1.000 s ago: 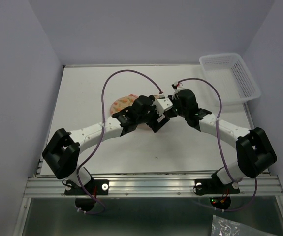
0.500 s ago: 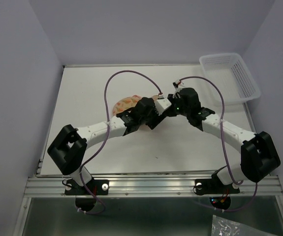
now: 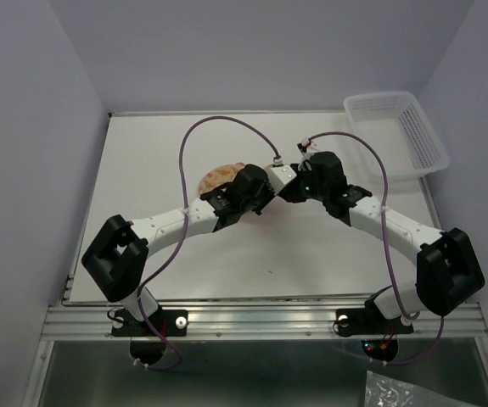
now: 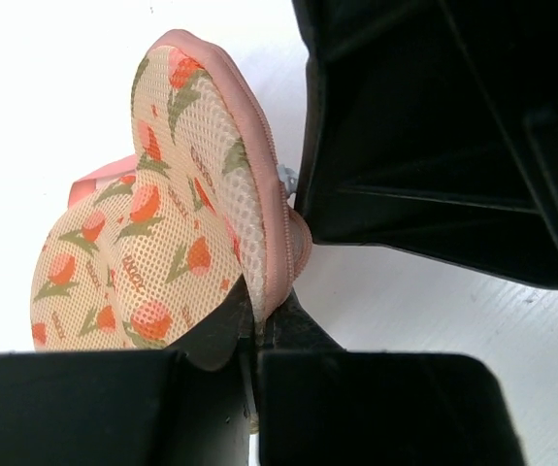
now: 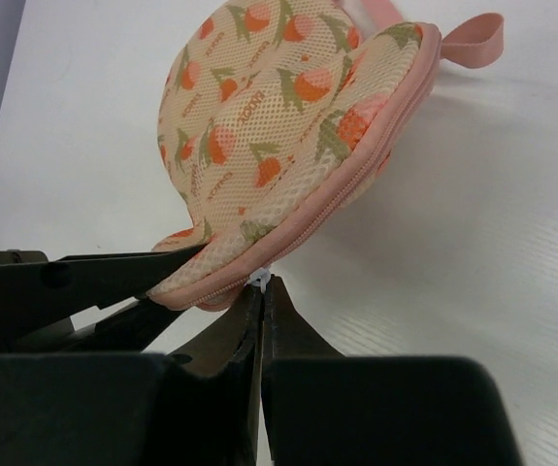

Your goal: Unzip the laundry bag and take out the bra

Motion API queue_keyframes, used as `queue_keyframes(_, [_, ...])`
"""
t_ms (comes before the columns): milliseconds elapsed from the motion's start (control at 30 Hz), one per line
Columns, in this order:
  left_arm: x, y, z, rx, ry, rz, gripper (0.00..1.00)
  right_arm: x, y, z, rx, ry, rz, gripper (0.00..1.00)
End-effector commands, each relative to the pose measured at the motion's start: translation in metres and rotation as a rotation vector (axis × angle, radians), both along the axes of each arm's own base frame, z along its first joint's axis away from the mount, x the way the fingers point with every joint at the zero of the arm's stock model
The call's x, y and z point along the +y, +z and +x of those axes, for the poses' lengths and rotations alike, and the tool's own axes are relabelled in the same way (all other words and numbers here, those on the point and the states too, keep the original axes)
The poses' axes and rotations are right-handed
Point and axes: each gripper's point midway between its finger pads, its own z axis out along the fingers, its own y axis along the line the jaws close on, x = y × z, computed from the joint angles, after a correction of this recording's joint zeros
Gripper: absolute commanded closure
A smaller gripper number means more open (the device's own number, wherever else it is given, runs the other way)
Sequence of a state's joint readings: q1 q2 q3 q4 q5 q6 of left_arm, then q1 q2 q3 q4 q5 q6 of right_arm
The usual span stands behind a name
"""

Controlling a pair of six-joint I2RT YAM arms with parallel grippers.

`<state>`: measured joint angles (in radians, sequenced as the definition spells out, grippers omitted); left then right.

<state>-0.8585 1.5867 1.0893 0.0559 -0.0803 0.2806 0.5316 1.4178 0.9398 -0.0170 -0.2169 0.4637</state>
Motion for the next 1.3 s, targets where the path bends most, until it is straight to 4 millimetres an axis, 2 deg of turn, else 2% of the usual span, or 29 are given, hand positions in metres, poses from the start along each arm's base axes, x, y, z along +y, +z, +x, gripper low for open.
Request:
queue_keyframes(0, [-0.003, 0.065, 0.002, -0.141, -0.012, -0.107, 1.0, -0.014, 0.013, 0.009, -0.051, -0.046, -0.051, 0.99])
queue_keyframes(100, [0.001, 0.078, -0.003, -0.185, -0.03, -0.128, 1.0, -0.029, 0.01, 0.019, -0.048, -0.086, -0.06, 0.99])
queue_keyframes(167, [0.004, 0.087, -0.011, -0.205, -0.064, -0.153, 1.0, -0.035, 0.005, 0.024, -0.045, -0.095, -0.073, 0.99])
queue_keyframes(200, [0.005, 0.085, -0.016, -0.202, -0.081, -0.155, 1.0, -0.04, 0.003, 0.027, -0.04, -0.105, -0.076, 0.99])
queue_keyframes(233, [0.004, 0.094, -0.022, -0.214, -0.112, -0.179, 1.0, -0.043, 0.001, 0.032, -0.04, -0.11, -0.083, 0.99])
queue_keyframes(333, [0.01, 0.093, -0.031, -0.225, -0.146, -0.169, 1.0, -0.046, 0.003, 0.037, -0.044, -0.111, -0.084, 0.99])
queue_keyframes(400, [0.013, 0.087, -0.034, -0.218, -0.155, -0.152, 1.0, -0.059, 0.007, 0.046, -0.061, -0.15, -0.094, 0.99])
queue_keyframes(433, [0.014, 0.086, -0.034, -0.214, -0.149, -0.152, 1.0, -0.059, 0.007, 0.046, -0.065, -0.148, -0.098, 0.99])
queue_keyframes(533, [0.013, 0.092, -0.036, -0.224, -0.148, -0.184, 1.0, -0.066, 0.007, 0.053, -0.063, -0.159, -0.098, 0.99])
queue_keyframes(667, [0.017, 0.114, -0.04, -0.265, -0.152, -0.229, 1.0, -0.063, -0.009, 0.054, -0.034, -0.128, -0.082, 0.99])
queue_keyframes(700, [0.018, 0.116, -0.043, -0.273, -0.166, -0.235, 1.0, -0.059, -0.018, 0.051, -0.02, -0.098, -0.087, 0.99])
queue_keyframes(733, [0.02, 0.13, -0.048, -0.306, -0.181, -0.263, 1.0, -0.063, -0.021, 0.054, -0.016, -0.106, -0.087, 0.99])
queue_keyframes(767, [0.021, 0.135, -0.053, -0.318, -0.197, -0.279, 1.0, -0.062, -0.027, 0.053, -0.008, -0.097, -0.093, 0.99])
queue_keyframes(867, [0.031, 0.14, -0.065, -0.36, -0.222, -0.312, 1.0, -0.065, -0.038, 0.064, -0.015, -0.112, -0.106, 0.99])
queue_keyframes(933, [0.036, 0.134, -0.072, -0.364, -0.235, -0.319, 1.0, -0.067, -0.044, 0.069, -0.013, -0.123, -0.126, 0.99])
queue_keyframes(1033, [0.038, 0.125, -0.074, -0.352, -0.223, -0.334, 1.0, -0.066, -0.042, 0.072, -0.029, -0.105, -0.137, 0.99])
queue_keyframes(1133, [0.039, 0.11, -0.071, -0.309, -0.196, -0.325, 1.0, -0.054, -0.032, 0.063, -0.052, -0.033, -0.083, 0.99])
queue_keyframes(1200, [0.035, 0.091, -0.066, -0.262, -0.175, -0.302, 1.0, -0.051, -0.026, 0.056, -0.06, -0.011, -0.054, 0.99])
queue_keyframes(1233, [0.036, 0.092, -0.064, -0.265, -0.167, -0.3, 1.0, -0.051, -0.024, 0.054, -0.064, -0.011, -0.047, 0.99])
queue_keyframes(1267, [0.034, 0.082, -0.06, -0.24, -0.153, -0.284, 1.0, -0.051, -0.022, 0.052, -0.067, -0.009, -0.045, 0.99])
